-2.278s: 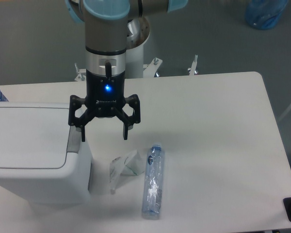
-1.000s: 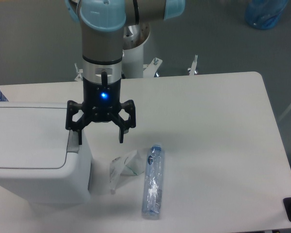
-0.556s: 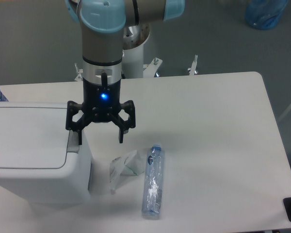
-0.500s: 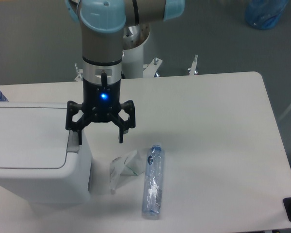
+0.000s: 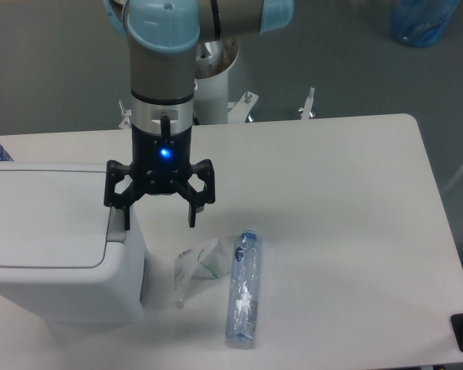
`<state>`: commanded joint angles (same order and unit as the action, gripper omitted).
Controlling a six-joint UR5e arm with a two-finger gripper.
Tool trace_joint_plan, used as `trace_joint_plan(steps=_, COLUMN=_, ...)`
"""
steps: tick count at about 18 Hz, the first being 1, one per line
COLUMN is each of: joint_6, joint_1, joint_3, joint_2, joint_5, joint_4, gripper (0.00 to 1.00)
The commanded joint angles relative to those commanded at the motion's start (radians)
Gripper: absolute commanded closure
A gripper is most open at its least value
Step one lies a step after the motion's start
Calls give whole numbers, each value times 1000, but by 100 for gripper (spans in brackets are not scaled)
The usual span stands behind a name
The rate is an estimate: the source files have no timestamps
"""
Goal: Open the trash can
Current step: 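Press down on the lid edge so the bin lid flips open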
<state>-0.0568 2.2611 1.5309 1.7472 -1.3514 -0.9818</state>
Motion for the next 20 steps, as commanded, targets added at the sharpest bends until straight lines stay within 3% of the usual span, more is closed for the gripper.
trace_joint_plan(steps=14, joint_6=0, joint_1=0, joint_3=0, joint_2=3, joint_5=0, joint_4=0, gripper=0)
trace_joint_plan(steps=20, joint_6=-34, joint_1=2, joint_3=-76, joint_2=9, joint_5=-5, joint_4=12, gripper=0)
